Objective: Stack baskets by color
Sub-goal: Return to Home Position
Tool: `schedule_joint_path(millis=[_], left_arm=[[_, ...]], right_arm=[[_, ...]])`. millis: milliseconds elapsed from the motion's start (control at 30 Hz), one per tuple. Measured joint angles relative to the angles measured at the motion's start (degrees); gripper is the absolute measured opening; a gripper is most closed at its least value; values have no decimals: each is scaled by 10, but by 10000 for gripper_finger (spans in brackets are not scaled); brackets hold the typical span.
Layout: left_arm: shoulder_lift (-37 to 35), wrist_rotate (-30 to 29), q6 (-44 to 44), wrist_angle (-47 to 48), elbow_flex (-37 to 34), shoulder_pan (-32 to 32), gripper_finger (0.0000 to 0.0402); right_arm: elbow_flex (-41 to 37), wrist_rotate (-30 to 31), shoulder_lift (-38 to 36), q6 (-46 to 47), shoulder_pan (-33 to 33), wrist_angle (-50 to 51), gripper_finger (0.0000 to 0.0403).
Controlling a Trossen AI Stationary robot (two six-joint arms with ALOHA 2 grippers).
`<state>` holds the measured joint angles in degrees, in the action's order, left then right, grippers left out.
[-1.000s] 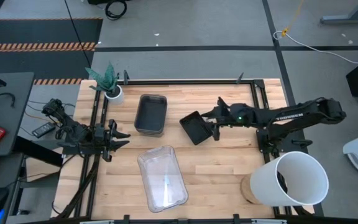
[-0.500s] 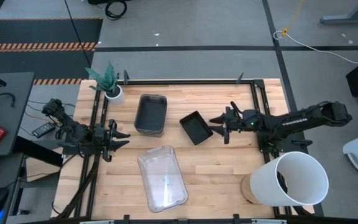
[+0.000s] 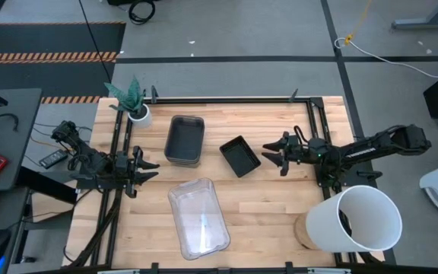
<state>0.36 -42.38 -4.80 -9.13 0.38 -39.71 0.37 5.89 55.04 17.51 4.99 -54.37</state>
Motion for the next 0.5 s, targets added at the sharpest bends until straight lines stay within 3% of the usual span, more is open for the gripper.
schedule_joint_path(millis=[333, 500], left_arm=[[0, 0, 0, 0, 0, 0, 117], [0, 0, 0, 0, 0, 0, 117]], right_arm=[[0, 52, 0, 20, 0, -6, 183], [0, 51, 0, 11, 0, 0, 183]])
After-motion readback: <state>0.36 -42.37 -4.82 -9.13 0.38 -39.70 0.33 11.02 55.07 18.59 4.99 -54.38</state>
